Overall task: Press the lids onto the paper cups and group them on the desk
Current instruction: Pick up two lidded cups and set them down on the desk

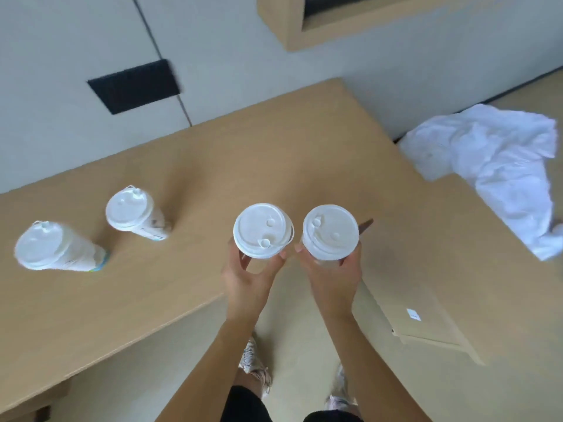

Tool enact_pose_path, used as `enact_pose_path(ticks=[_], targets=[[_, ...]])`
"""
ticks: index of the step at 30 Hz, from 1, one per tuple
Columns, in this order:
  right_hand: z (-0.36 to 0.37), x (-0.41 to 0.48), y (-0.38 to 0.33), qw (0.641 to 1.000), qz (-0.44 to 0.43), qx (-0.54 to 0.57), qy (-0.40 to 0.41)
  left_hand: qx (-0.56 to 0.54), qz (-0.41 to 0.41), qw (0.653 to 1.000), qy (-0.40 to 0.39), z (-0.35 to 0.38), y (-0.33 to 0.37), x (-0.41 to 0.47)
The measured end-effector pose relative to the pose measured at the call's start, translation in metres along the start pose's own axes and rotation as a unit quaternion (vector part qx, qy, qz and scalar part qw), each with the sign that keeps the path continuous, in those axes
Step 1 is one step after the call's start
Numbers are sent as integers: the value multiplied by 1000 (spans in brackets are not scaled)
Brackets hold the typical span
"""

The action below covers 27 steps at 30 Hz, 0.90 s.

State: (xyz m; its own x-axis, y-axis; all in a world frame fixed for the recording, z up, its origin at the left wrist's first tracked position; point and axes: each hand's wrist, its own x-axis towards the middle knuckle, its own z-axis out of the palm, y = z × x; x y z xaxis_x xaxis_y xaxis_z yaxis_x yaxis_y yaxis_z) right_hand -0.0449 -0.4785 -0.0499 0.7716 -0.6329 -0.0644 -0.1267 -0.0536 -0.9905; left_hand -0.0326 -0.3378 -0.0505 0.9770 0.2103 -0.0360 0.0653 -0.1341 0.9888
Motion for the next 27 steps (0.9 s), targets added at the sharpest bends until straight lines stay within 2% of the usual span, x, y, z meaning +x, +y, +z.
enact_pose_path(ticks=[8,14,20,27], targets=[[-210,100,50,980,19,-14,196,-5,25,974,-226,244,7,-41],[-339,146,131,957,58,-58,279,-1,36,936,-351,405,-42,-87],[-417,169,231,935,100,-97,326,0,12,904,-427,500,-132,-126],[-439,179,312,918,185,-95,339,25,16,887,-460,544,-208,-146]])
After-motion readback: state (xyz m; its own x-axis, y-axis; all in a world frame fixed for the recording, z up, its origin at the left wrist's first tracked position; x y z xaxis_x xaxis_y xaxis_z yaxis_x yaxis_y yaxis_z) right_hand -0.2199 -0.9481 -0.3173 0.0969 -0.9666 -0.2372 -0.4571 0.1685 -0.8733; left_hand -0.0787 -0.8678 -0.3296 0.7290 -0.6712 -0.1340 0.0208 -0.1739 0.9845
